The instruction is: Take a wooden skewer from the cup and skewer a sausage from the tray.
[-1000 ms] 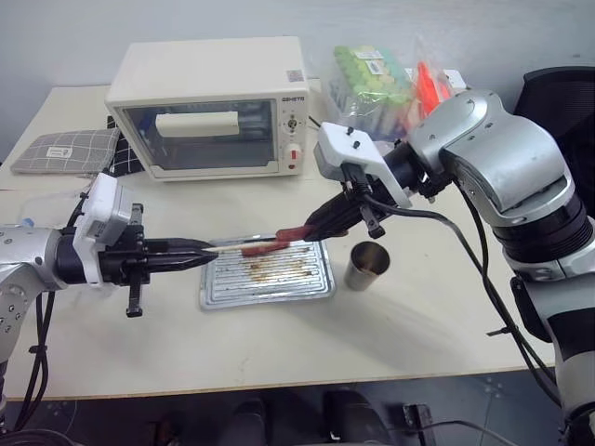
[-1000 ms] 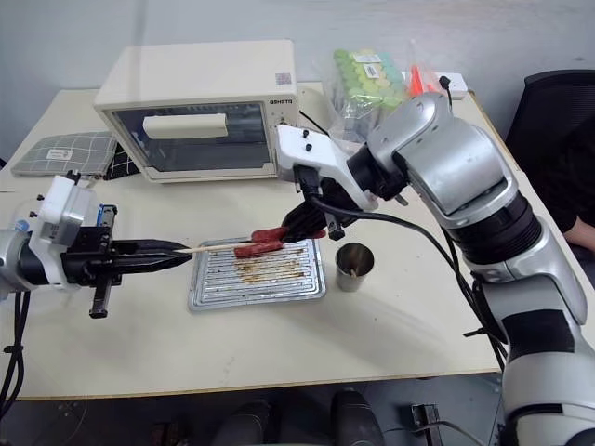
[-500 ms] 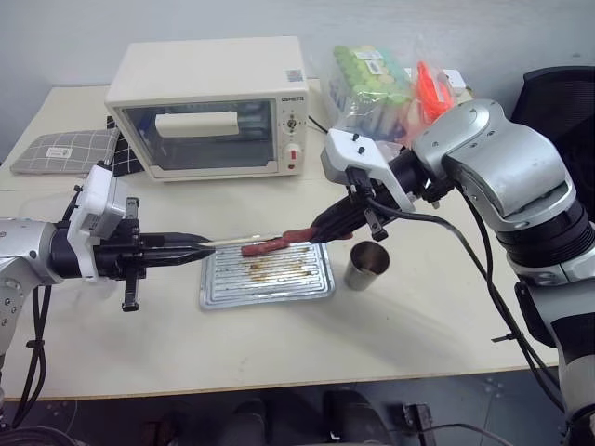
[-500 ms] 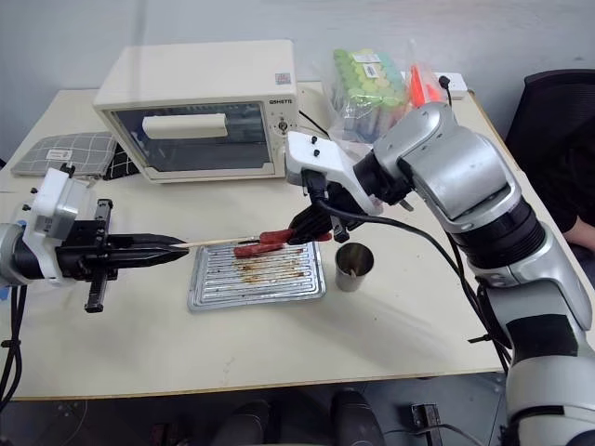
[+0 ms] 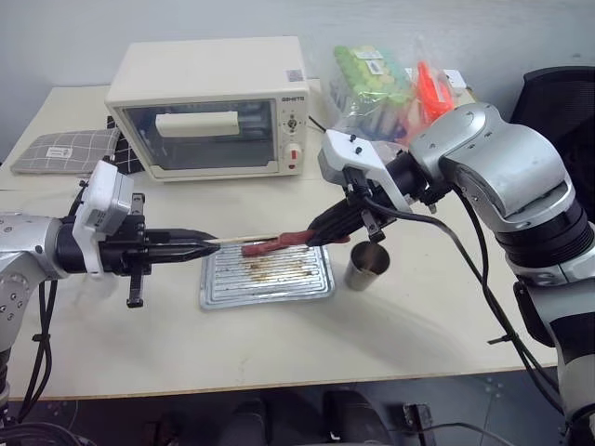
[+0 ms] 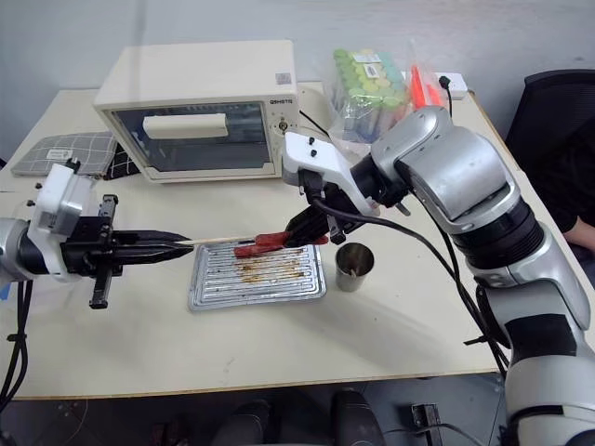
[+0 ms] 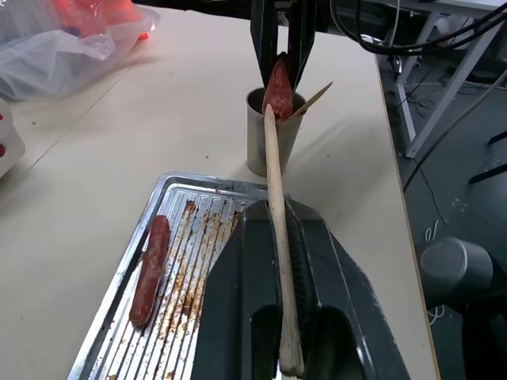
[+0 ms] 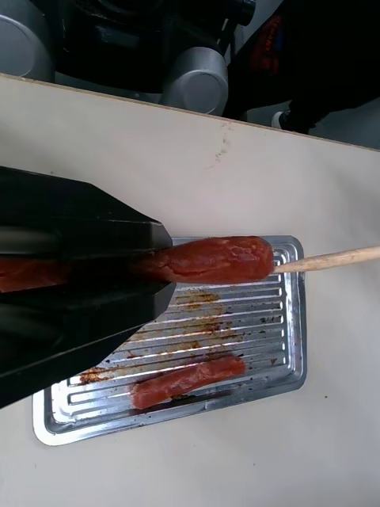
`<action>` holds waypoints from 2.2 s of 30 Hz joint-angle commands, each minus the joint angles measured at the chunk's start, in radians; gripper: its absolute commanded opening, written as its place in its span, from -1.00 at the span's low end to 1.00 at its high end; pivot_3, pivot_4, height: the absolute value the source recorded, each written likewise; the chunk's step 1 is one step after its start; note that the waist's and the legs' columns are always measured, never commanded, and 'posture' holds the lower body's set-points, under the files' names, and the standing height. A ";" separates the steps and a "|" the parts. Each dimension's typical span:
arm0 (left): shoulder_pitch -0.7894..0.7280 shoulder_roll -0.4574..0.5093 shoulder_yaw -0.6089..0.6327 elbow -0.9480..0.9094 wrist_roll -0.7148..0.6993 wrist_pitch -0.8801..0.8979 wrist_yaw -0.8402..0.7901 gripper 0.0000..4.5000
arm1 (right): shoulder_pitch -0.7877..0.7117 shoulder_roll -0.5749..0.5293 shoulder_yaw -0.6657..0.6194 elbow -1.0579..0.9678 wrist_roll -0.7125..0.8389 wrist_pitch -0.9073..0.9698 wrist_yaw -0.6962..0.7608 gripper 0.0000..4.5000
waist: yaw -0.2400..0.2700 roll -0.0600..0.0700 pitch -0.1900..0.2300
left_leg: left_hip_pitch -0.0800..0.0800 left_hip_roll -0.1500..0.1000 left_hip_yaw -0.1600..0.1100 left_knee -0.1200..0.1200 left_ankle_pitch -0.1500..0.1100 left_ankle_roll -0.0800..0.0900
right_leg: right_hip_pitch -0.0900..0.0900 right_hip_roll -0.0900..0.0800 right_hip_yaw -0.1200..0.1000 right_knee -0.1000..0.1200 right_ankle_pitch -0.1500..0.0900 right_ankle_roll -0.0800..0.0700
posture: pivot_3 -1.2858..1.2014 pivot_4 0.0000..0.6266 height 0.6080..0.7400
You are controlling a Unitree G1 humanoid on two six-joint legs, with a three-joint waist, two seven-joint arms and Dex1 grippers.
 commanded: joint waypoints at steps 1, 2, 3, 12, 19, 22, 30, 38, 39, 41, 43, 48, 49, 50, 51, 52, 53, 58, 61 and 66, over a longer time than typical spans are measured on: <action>-0.013 -0.001 0.004 -0.009 0.000 -0.015 -0.006 -1.00 | -0.041 0.006 -0.041 -0.028 0.021 0.003 -0.009 -0.85 | -0.001 0.000 0.000 | 0.000 0.000 0.000 0.000 0.000 0.000 | 0.000 0.000 0.000 0.000 0.000 0.000 | 0.03 -0.52 1.00; -0.011 0.000 0.006 -0.008 0.003 -0.017 -0.007 -1.00 | -0.042 0.006 -0.041 -0.026 0.021 0.002 -0.010 -0.85 | -0.001 0.000 0.000 | 0.000 0.000 0.000 0.000 0.000 0.000 | 0.000 0.000 0.000 0.000 0.000 0.000 | 0.03 -0.52 1.00; -0.006 0.003 0.011 -0.006 0.004 -0.017 -0.010 -1.00 | -0.041 0.003 -0.039 -0.024 0.019 -0.002 -0.011 -0.85 | -0.001 0.000 0.000 | 0.000 0.000 0.000 0.000 0.000 0.000 | 0.000 0.000 0.000 0.000 0.000 0.000 | 0.03 -0.52 1.00; 0.029 0.016 0.043 -0.008 0.005 -0.017 -0.016 -1.00 | -0.041 -0.007 -0.038 -0.013 0.015 -0.013 -0.007 -0.85 | 0.000 0.000 0.000 | 0.000 0.000 0.000 0.000 0.000 0.000 | 0.000 0.000 0.000 0.000 0.000 0.000 | 0.03 -0.52 1.00; 0.015 0.007 0.028 -0.013 0.004 -0.016 -0.012 -1.00 | -0.046 0.002 -0.036 -0.009 0.016 -0.015 -0.010 -0.85 | -0.001 0.000 0.000 | 0.000 0.000 0.000 0.000 0.000 0.000 | 0.000 0.000 0.000 0.000 0.000 0.000 | 0.03 -0.52 1.00; 0.011 0.005 0.023 -0.012 0.004 -0.017 -0.012 -1.00 | -0.048 0.004 -0.035 -0.003 0.014 -0.020 -0.010 -0.85 | 0.000 0.000 0.000 | 0.000 0.000 0.000 0.000 0.000 0.000 | 0.000 0.000 0.000 0.000 0.000 0.000 | 0.03 -0.52 1.00; -0.007 -0.005 0.007 -0.008 0.009 -0.021 -0.011 -1.00 | -0.055 0.013 -0.035 -0.002 0.020 -0.012 -0.016 -0.85 | 0.000 0.000 0.000 | 0.000 0.000 0.000 0.000 0.000 0.000 | 0.000 0.000 0.000 0.000 0.000 0.000 | 0.03 -0.52 1.00; -0.020 -0.009 -0.006 -0.003 0.012 -0.027 -0.011 -1.00 | -0.055 0.019 -0.039 -0.005 0.025 -0.003 -0.020 -0.85 | 0.000 0.000 0.000 | 0.000 0.000 0.000 0.000 0.000 0.000 | 0.000 0.000 0.000 0.000 0.000 0.000 | 0.03 -0.52 1.00; -0.026 -0.012 -0.012 -0.001 0.013 -0.028 -0.010 -1.00 | -0.055 0.020 -0.040 -0.010 0.028 -0.001 -0.019 -0.85 | 0.000 0.000 0.000 | 0.000 0.000 0.000 0.000 0.000 0.000 | 0.000 0.000 0.000 0.000 0.000 0.000 | 0.03 -0.52 1.00; -0.045 -0.019 -0.032 0.003 0.017 -0.033 -0.012 -1.00 | -0.056 0.025 -0.039 -0.019 0.037 0.002 -0.018 -0.85 | 0.000 0.000 0.000 | 0.000 0.000 0.000 0.000 0.000 0.000 | 0.000 0.000 0.000 0.000 0.000 0.000 | 0.03 -0.52 1.00; -0.075 -0.032 -0.060 0.009 0.022 -0.036 -0.012 -1.00 | -0.058 0.034 -0.040 -0.024 0.046 0.002 -0.015 -0.85 | 0.000 0.000 0.000 | 0.000 0.000 0.000 0.001 0.000 0.000 | 0.000 0.000 0.000 0.000 0.000 0.000 | 0.03 -0.52 1.00; -0.155 -0.081 -0.136 0.023 0.050 -0.043 -0.005 -1.00 | -0.066 0.060 -0.040 -0.028 0.054 0.003 -0.021 -0.85 | 0.000 0.000 0.000 | 0.000 0.000 0.000 0.001 0.000 0.000 | 0.000 0.000 0.000 0.001 0.000 0.000 | 0.03 -0.52 1.00; -0.167 -0.092 -0.149 0.028 0.058 -0.045 -0.004 -1.00 | -0.068 0.064 -0.042 -0.031 0.058 0.006 -0.021 -0.85 | 0.000 0.000 0.000 | 0.000 0.000 0.000 0.001 0.000 0.000 | 0.000 0.000 0.000 0.001 0.000 0.000 | 0.03 -0.52 1.00; -0.177 -0.102 -0.158 0.032 0.066 -0.047 -0.003 -1.00 | -0.069 0.066 -0.044 -0.034 0.063 0.010 -0.021 -0.85 | -0.001 0.000 0.000 | 0.000 0.000 0.000 0.001 0.000 0.000 | 0.000 0.000 -0.001 0.001 0.000 0.000 | 0.03 -0.52 1.00; -0.184 -0.112 -0.166 0.036 0.073 -0.050 -0.002 -1.00 | -0.069 0.068 -0.046 -0.038 0.066 0.013 -0.021 -0.85 | -0.001 0.000 0.000 | 0.000 0.000 0.000 0.001 0.000 0.000 | 0.000 0.000 -0.001 0.001 0.000 0.000 | 0.03 -0.52 1.00; -0.190 -0.122 -0.172 0.038 0.080 -0.051 -0.002 -1.00 | -0.069 0.070 -0.047 -0.041 0.067 0.016 -0.022 -0.85 | -0.001 0.000 0.000 | 0.000 0.000 0.000 0.001 0.000 0.000 | 0.000 0.000 -0.001 0.001 0.000 0.000 | 0.03 -0.52 1.00; -0.196 -0.131 -0.177 0.039 0.085 -0.051 -0.001 -1.00 | -0.069 0.070 -0.048 -0.044 0.068 0.018 -0.022 -0.85 | -0.002 0.000 0.000 | 0.000 0.000 0.000 0.001 0.000 0.000 | 0.000 0.000 -0.001 0.001 0.000 0.000 | 0.03 -0.52 1.00; -0.195 -0.143 -0.172 0.045 0.101 -0.055 -0.013 -1.00 | -0.064 0.060 -0.054 -0.048 0.070 0.026 -0.020 -0.85 | -0.003 0.000 0.000 | 0.000 0.000 0.000 0.002 0.000 0.000 | 0.000 0.001 -0.001 0.001 0.000 0.000 | 0.03 -0.52 1.00; -0.171 -0.129 -0.151 0.047 0.109 -0.060 -0.019 -1.00 | -0.061 0.042 -0.055 -0.041 0.064 0.029 -0.017 -0.65 | -0.002 0.000 0.000 | 0.000 0.000 0.000 0.002 0.000 0.000 | 0.000 0.000 -0.001 0.001 0.000 0.000 | 0.03 -0.52 1.00; -0.094 -0.099 -0.078 0.018 0.101 -0.050 0.002 -1.00 | -0.062 0.025 -0.075 -0.001 0.043 0.013 -0.044 -0.12 | -0.003 0.000 0.000 | 0.000 0.000 -0.001 0.002 0.000 0.000 | 0.000 0.001 0.000 0.001 0.000 0.000 | 0.03 -0.52 1.00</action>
